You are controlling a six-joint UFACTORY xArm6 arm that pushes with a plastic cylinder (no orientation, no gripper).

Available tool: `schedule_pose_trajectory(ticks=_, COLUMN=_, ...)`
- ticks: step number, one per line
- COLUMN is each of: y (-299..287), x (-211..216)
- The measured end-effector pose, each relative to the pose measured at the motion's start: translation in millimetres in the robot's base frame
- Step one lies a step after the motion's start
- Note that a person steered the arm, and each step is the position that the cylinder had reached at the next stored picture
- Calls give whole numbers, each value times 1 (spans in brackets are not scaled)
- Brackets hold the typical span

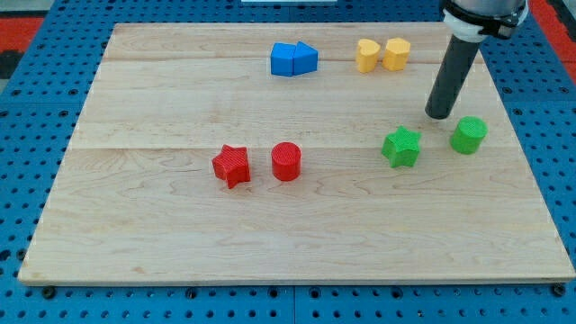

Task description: Move the green circle bit a up

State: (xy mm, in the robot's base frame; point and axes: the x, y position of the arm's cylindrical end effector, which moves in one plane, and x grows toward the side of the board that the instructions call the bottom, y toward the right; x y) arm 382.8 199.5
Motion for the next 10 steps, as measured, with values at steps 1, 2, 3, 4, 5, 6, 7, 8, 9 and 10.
schedule_pose_trajectory(ticks=1, y=5, x=3)
schedule_pose_trajectory(ticks=2, y=7, x=-13)
schedule_pose_trajectory(ticks=3, y=121, x=30)
schedule_pose_trajectory(ticks=4, y=75, x=91)
schedule_pose_trajectory(ticks=5, y=11, x=62)
schedule_pose_trajectory(ticks=6, y=9, x=61)
schedule_pose_trajectory(ticks=7, y=19, x=31)
schedule_pose_trajectory(ticks=8, y=19, x=-9)
schedule_pose_trajectory(ticks=9, y=16, x=-33)
schedule_pose_trajectory(ticks=10, y=-14, x=20)
